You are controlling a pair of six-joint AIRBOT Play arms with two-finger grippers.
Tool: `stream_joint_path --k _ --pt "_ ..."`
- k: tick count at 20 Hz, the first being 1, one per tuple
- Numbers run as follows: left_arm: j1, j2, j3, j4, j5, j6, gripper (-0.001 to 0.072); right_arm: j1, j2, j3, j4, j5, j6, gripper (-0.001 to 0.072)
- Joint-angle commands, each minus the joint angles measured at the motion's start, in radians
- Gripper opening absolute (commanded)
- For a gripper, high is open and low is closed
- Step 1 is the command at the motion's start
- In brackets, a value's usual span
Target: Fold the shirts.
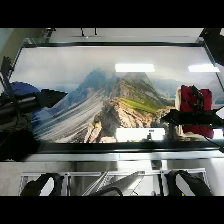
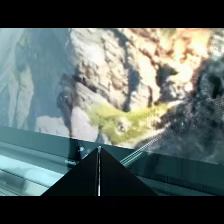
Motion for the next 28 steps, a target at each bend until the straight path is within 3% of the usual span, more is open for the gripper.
stream_joint_path --k 1,18,19,20,24,28 --pt "0.002 0.076 0.001 0.074 0.023 -0.006 0.0020 0.001 0.000 0.000 0.000 0.000 0.000 0.0022" --pt "0.002 0.231 0.001 0.098 0.082 -0.013 0.0023 0.001 0.000 0.000 0.001 -0.005 -0.003 0.0023" --pt "0.002 0.224 0.001 0.143 0.085 -0.018 0.0268 0.001 0.000 0.000 0.004 -0.016 -0.004 0.0023" --pt "0.002 0.206 0.005 0.211 0.094 -0.048 0.0698 0.001 0.000 0.000 0.003 -0.028 -0.004 0.0023" --pt "0.002 0.023 0.144 0.644 0.151 -0.102 0.0678 0.001 0.000 0.000 0.037 -0.046 -0.003 0.0022" --pt "0.008 -0.305 0.371 1.102 0.285 -0.158 0.0678 0.001 0.000 0.000 0.052 -0.066 -0.003 0.0030"
